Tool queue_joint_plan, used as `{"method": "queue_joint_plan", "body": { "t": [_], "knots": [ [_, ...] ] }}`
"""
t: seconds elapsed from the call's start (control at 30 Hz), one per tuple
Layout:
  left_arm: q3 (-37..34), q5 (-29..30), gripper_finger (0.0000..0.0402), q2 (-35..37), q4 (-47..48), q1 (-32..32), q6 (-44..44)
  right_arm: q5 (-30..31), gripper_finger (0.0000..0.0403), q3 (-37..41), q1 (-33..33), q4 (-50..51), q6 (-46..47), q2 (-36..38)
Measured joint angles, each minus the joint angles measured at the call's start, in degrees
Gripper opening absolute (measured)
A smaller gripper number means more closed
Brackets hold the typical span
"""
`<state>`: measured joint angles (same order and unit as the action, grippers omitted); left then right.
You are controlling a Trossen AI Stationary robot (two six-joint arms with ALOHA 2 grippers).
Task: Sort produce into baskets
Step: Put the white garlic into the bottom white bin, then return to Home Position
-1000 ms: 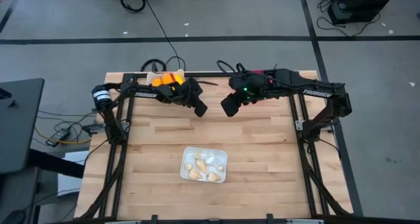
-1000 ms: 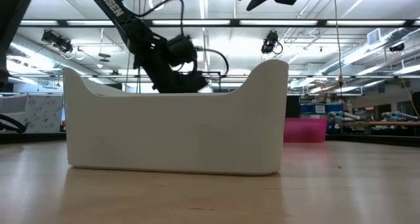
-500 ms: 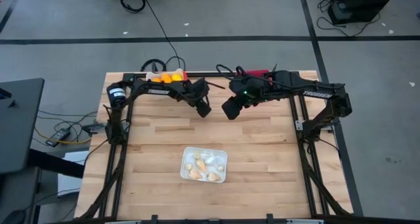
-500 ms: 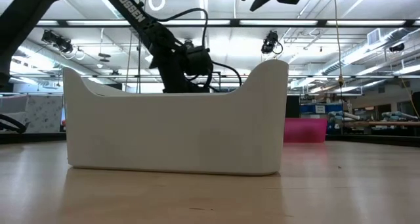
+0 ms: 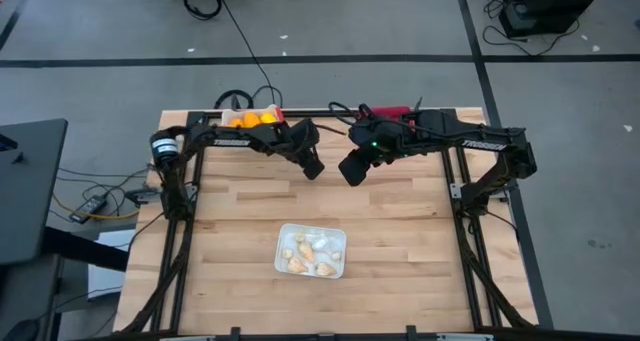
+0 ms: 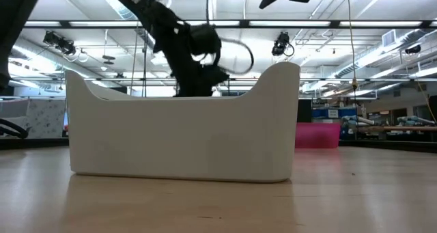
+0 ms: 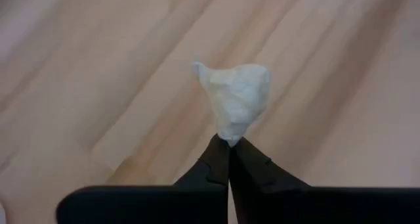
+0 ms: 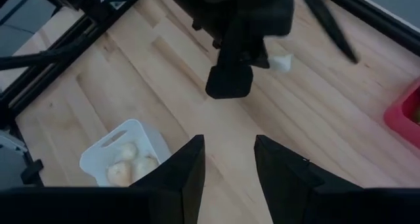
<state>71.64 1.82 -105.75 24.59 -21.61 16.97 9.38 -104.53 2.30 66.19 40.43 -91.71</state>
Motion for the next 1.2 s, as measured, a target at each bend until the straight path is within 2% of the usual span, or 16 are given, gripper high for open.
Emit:
{"method": "queue_joint_plan", "body": {
  "t": [0.27, 0.33, 0.4, 0.57, 0.63, 0.73, 0.9, 0.97, 1.07, 1.2],
  "knots": [
    [0.00, 0.57, 0.0009, 9.28, 1.11, 1.78, 4.50, 1.52, 0.0126, 0.00, -2.23, -0.06, -0.53, -0.01],
    [0.00, -1.52, 0.0005, 11.97, 2.54, 2.83, 4.47, 1.50, 0.0122, 0.00, -2.97, -0.05, -0.53, -0.01],
    [0.00, -7.07, 0.0004, 14.47, 3.76, 4.08, 2.80, 1.54, 0.0119, 0.00, -3.58, -0.06, -0.53, -0.01],
    [0.00, -35.85, 0.0005, 18.45, 10.47, 8.19, -3.93, 2.81, 0.0116, 0.00, -4.75, 0.04, -0.55, -0.01],
    [0.00, -40.75, 0.0005, 18.97, 12.75, 11.61, -3.87, 2.84, 0.0116, 0.00, -4.95, 0.01, -0.55, -0.01],
    [-0.02, -38.87, 0.0005, 18.65, 16.21, 18.18, -3.21, 1.89, 0.0116, 0.00, -5.20, 0.00, -0.35, -0.01],
    [-0.13, -27.16, 0.0006, 16.29, 21.17, 27.78, -2.85, 2.79, 0.0116, 0.00, -6.06, -0.09, 0.25, -0.01],
    [-0.13, -25.09, 0.0013, 15.92, 20.63, 29.52, -0.18, 4.65, 0.0123, 0.00, -6.75, -0.07, 0.80, -0.01],
    [-0.04, -25.21, 0.0042, 15.62, 17.27, 30.82, 3.07, 5.01, 0.0145, 0.00, -7.63, 0.08, 0.50, -0.01],
    [-0.04, -22.78, 0.0104, 15.60, 17.41, 31.19, 5.64, 4.86, 0.0186, 0.00, -8.91, 1.68, -0.11, -0.01]
  ]
}}
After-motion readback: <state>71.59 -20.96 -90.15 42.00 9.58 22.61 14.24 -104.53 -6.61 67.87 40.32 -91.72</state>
